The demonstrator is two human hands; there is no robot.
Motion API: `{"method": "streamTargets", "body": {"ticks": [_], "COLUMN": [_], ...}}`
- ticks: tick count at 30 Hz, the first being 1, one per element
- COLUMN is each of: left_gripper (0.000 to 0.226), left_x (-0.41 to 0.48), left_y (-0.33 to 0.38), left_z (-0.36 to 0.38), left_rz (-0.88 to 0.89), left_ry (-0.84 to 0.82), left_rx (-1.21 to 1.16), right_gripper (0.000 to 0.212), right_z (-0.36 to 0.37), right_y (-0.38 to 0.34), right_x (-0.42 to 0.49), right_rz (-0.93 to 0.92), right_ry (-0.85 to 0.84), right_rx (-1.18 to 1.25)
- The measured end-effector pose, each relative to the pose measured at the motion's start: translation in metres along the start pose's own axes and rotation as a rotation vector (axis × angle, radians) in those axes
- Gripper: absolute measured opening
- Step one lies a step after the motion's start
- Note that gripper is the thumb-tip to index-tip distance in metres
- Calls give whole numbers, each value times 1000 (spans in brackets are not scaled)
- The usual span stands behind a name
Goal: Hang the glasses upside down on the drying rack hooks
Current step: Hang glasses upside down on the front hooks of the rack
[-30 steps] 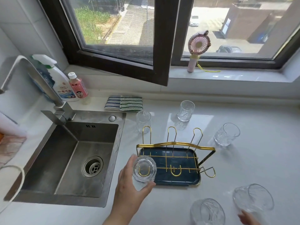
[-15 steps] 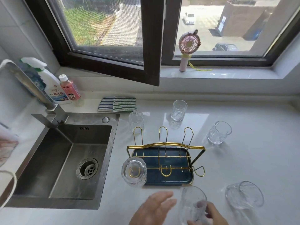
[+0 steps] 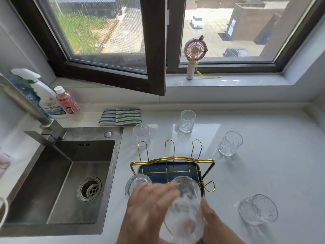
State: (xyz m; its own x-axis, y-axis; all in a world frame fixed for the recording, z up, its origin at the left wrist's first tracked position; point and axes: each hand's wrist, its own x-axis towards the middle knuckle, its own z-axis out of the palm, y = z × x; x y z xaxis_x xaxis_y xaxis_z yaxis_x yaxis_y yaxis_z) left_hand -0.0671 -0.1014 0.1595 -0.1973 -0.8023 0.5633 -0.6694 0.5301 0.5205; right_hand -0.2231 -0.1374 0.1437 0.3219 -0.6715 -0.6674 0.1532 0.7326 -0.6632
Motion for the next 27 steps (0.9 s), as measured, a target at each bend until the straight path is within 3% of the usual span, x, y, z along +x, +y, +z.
{"method": "streamTargets", "body": {"ticks": [2, 4, 8, 12, 15, 18, 20, 23, 25, 27], "left_gripper": [68, 75, 72, 76, 82, 92, 99, 103, 103, 99], "left_x": [7, 15, 24, 25, 20, 11, 8, 4, 1, -1], "left_y": [-5, -11, -28, -40, -45, -47, -46, -42, -40, -39], "left_z": [-1, -2, 7, 23, 29, 32, 31, 28, 28, 28], "left_rz": [-152, -271, -399, -463, -458, -452, -456, -476, -471, -458], "left_ry": [36, -31, -305, -510, -596, -581, -572, -554, -524, -481], "left_rx": [66, 165, 294, 389, 474, 451, 424, 372, 342, 318], "right_gripper": [79, 81, 79, 57, 31, 17, 52, 93, 108, 105], "right_z": [-10, -33, -61, -98, -137, -172, -193, -216, -220, -220], "right_y": [-1, 5, 10, 19, 35, 60, 75, 86, 86, 84], "right_x": [0, 1, -4, -5, -13, -19, -17, -5, 8, 20], "right_rz": [93, 171, 111, -35, -82, 63, 151, 100, 49, -23], "right_ry": [-110, -100, 55, 334, 574, 554, 699, 959, 1004, 1023], "right_rx": [-174, -312, -267, -302, -571, -844, -782, -614, -647, -689]}}
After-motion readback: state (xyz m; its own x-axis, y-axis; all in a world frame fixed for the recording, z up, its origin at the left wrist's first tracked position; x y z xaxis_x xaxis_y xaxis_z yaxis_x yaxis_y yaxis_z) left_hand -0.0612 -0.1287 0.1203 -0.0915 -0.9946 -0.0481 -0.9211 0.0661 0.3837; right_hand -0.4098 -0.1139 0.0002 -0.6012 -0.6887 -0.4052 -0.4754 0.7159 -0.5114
